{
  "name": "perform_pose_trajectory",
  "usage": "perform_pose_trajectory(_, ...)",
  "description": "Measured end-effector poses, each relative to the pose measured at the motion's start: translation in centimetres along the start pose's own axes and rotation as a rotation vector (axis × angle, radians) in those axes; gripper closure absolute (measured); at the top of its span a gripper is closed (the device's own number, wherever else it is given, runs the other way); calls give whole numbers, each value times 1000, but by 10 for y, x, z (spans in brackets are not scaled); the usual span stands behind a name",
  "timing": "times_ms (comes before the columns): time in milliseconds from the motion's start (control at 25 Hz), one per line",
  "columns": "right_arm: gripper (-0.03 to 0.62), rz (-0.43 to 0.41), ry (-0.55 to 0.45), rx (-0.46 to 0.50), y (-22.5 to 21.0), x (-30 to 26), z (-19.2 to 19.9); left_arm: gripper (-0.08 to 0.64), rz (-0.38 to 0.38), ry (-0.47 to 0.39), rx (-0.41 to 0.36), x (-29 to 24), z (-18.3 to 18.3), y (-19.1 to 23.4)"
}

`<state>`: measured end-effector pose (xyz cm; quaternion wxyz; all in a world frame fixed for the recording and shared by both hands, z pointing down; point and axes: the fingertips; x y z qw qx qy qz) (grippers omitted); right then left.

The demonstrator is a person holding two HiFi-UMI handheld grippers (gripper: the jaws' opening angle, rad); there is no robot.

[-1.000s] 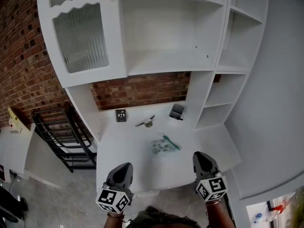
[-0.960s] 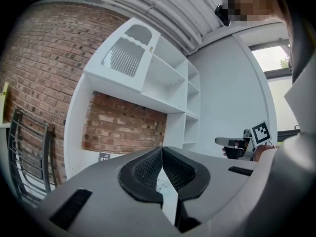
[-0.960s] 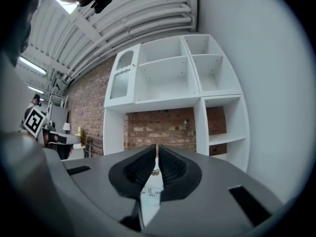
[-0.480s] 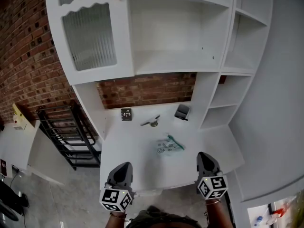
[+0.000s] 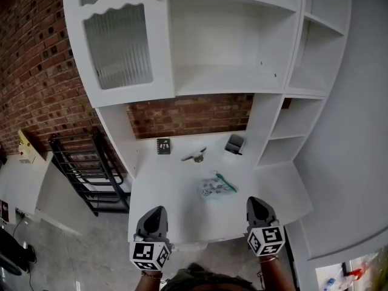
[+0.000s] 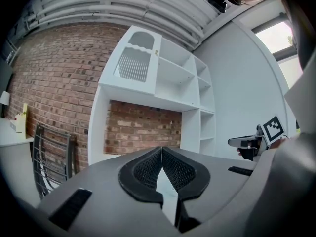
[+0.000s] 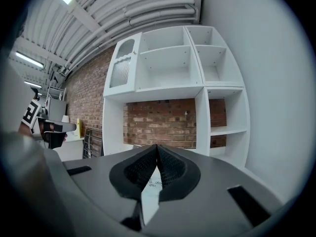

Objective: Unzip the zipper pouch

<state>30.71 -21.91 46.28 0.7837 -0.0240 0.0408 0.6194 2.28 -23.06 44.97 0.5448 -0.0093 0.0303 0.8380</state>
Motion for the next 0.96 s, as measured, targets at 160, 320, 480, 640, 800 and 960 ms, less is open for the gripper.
perform_pose_trajectory(160,591,-1,12,-3,-1,0,6,555,-6,3,1,-2,1,5)
perform_pose_trajectory(320,591,-6,21,5,-2,-1,9,555,2,1,-5,-3,2,1)
perform_pose_trajectory(480,591,-9,31,2,-3,-3,12,555,11,7,-3,-5,5,-1)
perform_pose_trajectory(640,591,-9,40,20,-6,-7,14,555,16,13,-14,-6,7,0)
perform_pose_trajectory(800,591,-5,44,2,-9,-9,17,555,10,19,-8,-7,9,4)
perform_pose_trajectory(960,591,-8,53,2,-9,-11,19,555,16,22,-5,-10,11,4)
Point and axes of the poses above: the fingertips, and each gripper's own axes: x backward along the fingers, y to its left, z out of its underside, and after that the axes turned 3 degrees about -z, right-handed
